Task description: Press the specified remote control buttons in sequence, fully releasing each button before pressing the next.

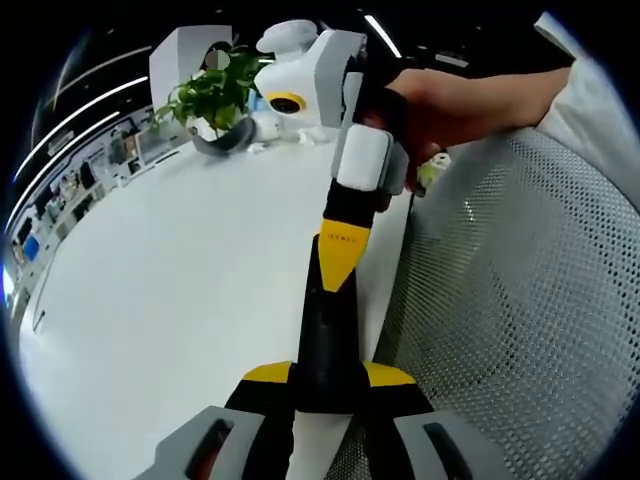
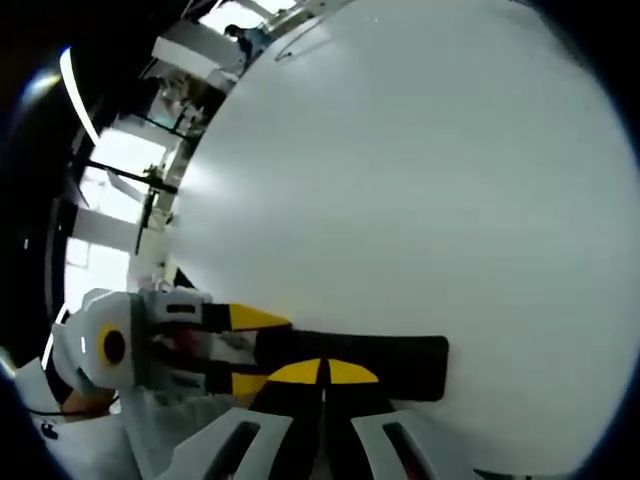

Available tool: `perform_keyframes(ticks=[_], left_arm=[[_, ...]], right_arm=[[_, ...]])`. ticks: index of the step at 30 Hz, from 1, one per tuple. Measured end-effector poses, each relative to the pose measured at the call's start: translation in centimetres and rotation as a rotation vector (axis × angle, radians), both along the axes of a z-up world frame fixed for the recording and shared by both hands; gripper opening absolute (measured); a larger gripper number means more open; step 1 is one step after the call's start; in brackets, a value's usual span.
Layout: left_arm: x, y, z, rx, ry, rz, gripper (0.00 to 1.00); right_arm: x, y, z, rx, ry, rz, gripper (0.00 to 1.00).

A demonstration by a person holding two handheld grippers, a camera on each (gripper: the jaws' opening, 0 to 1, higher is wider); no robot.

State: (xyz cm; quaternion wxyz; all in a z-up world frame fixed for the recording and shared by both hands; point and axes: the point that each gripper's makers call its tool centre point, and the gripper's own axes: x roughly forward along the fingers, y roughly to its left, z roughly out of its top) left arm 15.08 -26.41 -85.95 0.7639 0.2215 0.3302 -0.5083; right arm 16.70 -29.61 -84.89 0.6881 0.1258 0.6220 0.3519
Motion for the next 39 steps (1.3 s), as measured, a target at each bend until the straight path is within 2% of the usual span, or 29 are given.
perform_keyframes(ticks=[18, 35, 39], left_arm=[[0.04, -0.04, 0.03, 0.0, -0.004, -0.002, 0.24], [0.04, -0.03, -0.01, 0.001, -0.002, 0.003, 0.24], [0.06, -0.02, -0.01, 0.001, -0.001, 0.003, 0.24]], right_arm=[[0.25, 0.01, -0.12, 0.016, 0.024, -0.03, 0.0], [0.13, 0.03, -0.04, -0.002, 0.001, 0.0, 0.0], [0.2, -0.05, -0.04, 0.001, 0.017, -0.011, 0.0]])
